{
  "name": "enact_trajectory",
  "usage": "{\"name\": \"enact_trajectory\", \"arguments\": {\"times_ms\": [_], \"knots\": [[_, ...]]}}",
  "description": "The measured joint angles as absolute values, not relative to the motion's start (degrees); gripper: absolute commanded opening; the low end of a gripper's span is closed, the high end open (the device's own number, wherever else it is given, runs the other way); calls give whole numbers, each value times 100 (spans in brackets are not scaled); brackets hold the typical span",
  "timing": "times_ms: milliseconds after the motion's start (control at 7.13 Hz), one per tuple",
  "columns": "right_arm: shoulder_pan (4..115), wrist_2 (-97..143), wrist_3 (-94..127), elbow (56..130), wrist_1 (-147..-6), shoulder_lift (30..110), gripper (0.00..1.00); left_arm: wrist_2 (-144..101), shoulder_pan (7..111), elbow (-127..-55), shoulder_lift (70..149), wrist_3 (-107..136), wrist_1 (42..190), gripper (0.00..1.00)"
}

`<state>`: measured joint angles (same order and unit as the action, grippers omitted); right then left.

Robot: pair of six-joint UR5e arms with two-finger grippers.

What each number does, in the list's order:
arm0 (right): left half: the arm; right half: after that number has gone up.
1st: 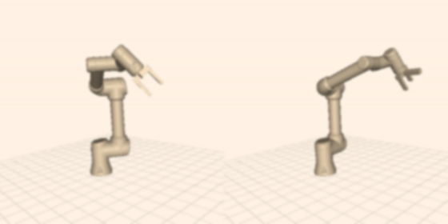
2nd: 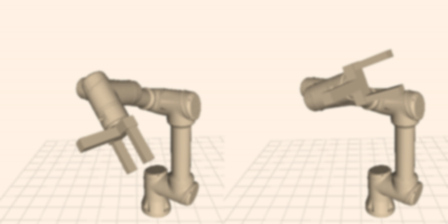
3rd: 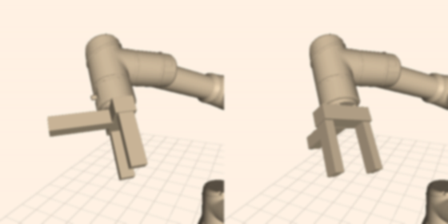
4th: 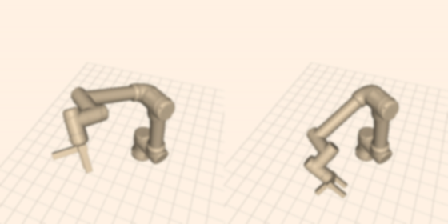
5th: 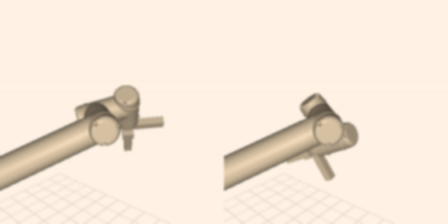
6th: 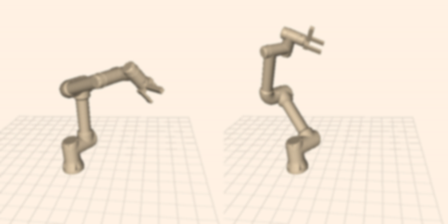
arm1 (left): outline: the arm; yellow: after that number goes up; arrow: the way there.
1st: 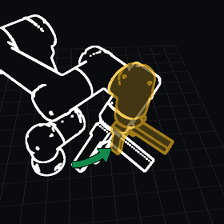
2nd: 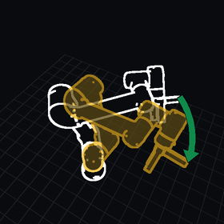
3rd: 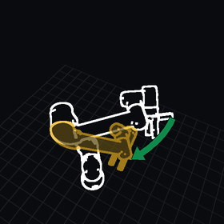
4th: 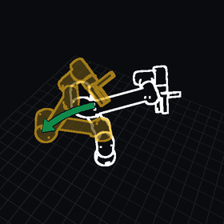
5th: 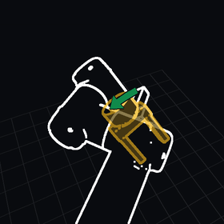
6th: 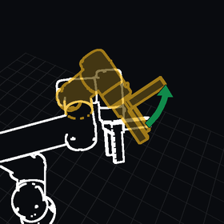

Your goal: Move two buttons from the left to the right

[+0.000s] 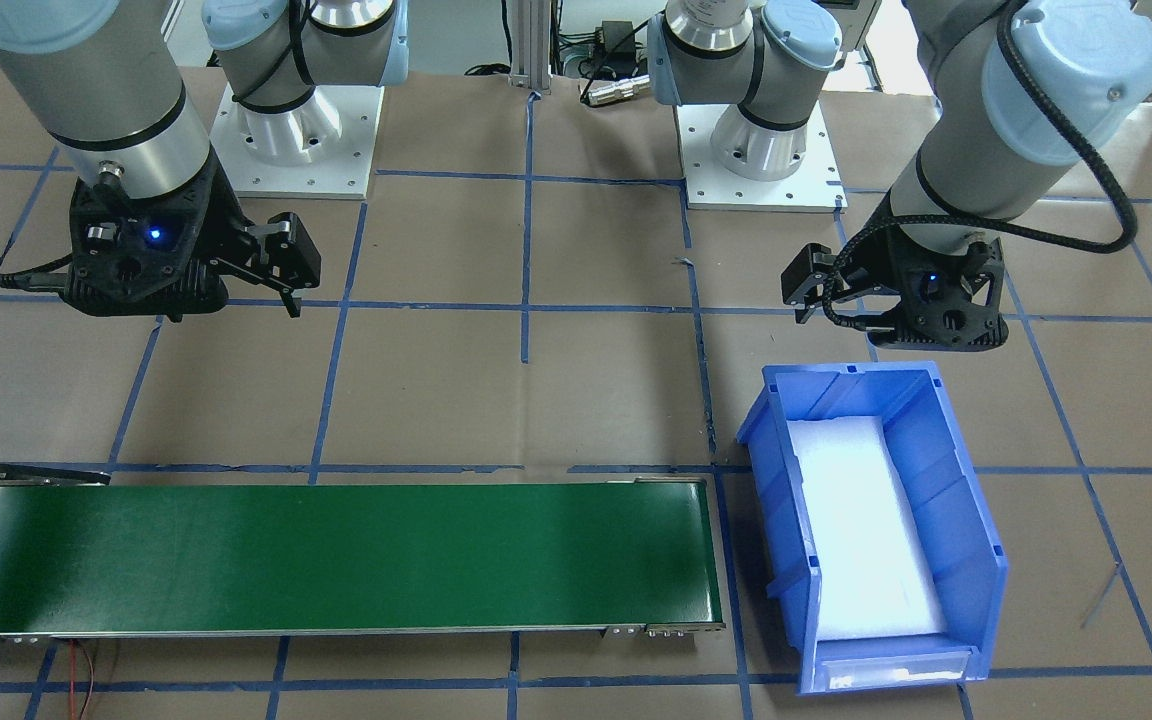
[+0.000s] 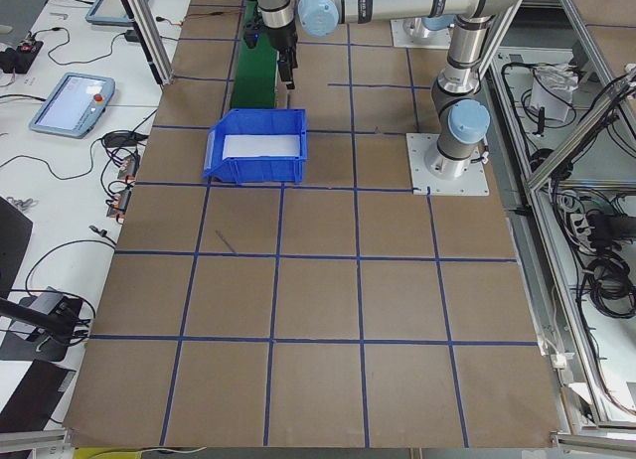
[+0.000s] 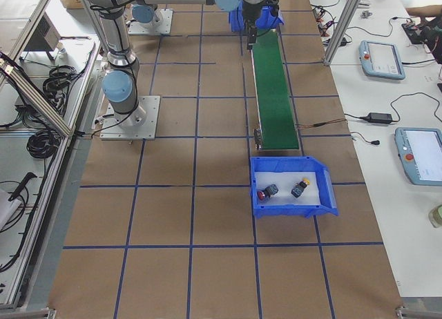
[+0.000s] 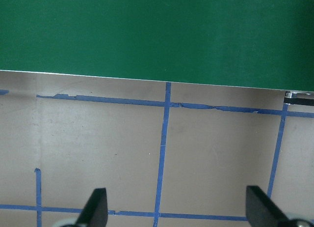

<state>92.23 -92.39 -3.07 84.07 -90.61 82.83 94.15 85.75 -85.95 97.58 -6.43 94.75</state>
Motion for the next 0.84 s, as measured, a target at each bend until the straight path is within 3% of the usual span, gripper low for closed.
{"name": "enact_trajectory", "arguments": {"times_ms": [841], "knots": [[9220, -9400, -337, 8467, -9082, 8276, 100, 9389, 8593, -8692, 9374, -416, 9466, 100]]}}
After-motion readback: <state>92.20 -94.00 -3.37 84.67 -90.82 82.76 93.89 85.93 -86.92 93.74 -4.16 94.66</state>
